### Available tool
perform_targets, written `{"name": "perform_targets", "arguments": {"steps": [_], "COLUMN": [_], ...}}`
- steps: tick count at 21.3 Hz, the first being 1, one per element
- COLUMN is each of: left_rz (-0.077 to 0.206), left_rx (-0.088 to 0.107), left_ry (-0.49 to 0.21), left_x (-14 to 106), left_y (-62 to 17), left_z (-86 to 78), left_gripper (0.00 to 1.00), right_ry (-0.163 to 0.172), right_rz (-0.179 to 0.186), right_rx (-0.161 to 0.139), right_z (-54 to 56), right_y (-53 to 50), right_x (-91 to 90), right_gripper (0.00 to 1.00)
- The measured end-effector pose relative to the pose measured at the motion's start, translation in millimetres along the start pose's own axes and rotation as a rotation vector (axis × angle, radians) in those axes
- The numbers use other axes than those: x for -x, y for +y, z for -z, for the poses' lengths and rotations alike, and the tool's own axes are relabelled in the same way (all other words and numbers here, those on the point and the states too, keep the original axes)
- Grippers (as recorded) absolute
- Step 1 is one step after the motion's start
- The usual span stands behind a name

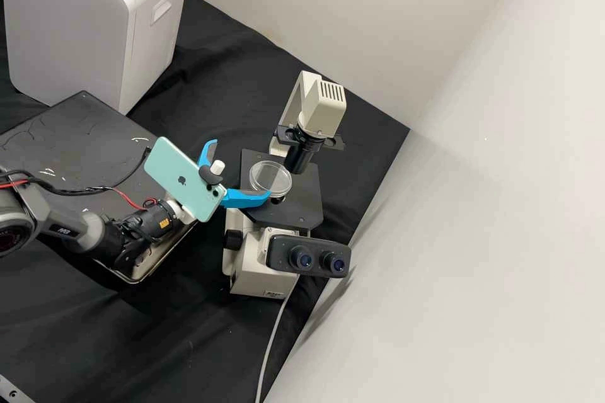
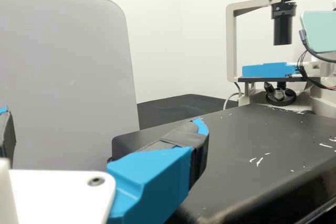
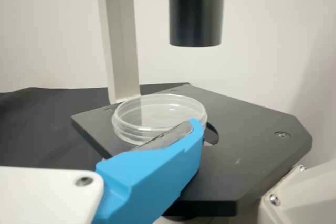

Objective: Place the petri dish on the bench

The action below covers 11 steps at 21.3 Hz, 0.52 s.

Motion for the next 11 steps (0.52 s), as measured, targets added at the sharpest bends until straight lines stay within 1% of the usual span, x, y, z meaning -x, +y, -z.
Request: {"name": "perform_targets", "arguments": {"steps": [4,9,10,11], "left_rz": [0.000,0.006,0.011,0.014], "left_rx": [0.003,0.008,0.003,-0.009], "left_ry": [-0.001,0.007,0.005,0.008], "left_x": [0.1,-0.2,-0.5,-0.6], "left_y": [-0.1,-1.3,-2.3,-2.7], "left_z": [-0.7,-0.9,-1.1,-1.0], "left_gripper": [1.00,1.00,1.00,1.00], "right_ry": [-0.007,-0.020,-0.022,-0.028], "right_rz": [-0.003,-0.019,-0.023,-0.025], "right_rx": [-0.001,0.000,-0.001,-0.004], "right_z": [-4.3,-10.0,-11.0,-12.1], "right_y": [1.0,6.1,7.7,8.9], "right_x": [-7.1,-10.5,-10.8,-10.9], "right_gripper": [1.00,1.00,1.00,1.00]}}
